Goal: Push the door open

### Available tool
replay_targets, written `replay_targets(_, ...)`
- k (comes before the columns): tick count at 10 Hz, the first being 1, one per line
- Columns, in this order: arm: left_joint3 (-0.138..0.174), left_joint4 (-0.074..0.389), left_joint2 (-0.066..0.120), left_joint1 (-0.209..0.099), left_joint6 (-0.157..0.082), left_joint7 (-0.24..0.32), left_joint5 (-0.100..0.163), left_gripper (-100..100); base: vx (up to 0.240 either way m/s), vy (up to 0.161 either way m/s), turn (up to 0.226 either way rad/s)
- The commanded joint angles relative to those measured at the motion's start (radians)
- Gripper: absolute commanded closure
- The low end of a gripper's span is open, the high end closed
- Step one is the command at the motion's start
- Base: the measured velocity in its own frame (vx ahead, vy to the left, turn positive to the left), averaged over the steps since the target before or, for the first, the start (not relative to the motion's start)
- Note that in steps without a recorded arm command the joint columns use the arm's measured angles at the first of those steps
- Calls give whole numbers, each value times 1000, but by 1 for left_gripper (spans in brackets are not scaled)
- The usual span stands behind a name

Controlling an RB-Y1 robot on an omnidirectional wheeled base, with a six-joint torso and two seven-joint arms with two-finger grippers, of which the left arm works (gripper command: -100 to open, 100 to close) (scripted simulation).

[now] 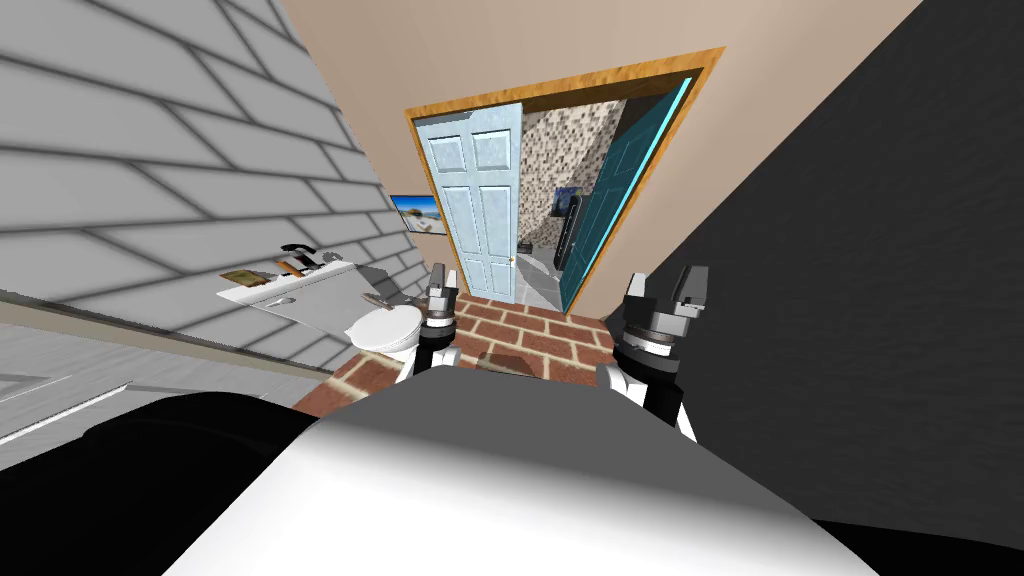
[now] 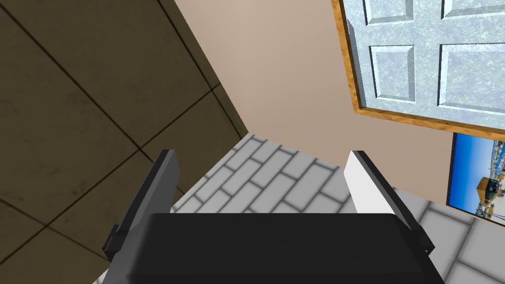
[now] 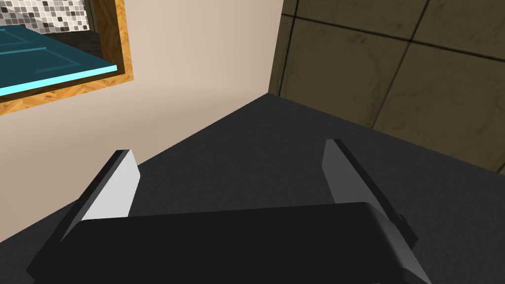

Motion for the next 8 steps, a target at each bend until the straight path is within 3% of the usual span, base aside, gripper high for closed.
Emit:
replay_targets(1, 1, 33, 7, -13, -4, 1, 4, -100, 88, -3, -14)
replay_targets(8, 3, 189, 28, -75, -21, 8, 24, -100, 136, 8, -14)
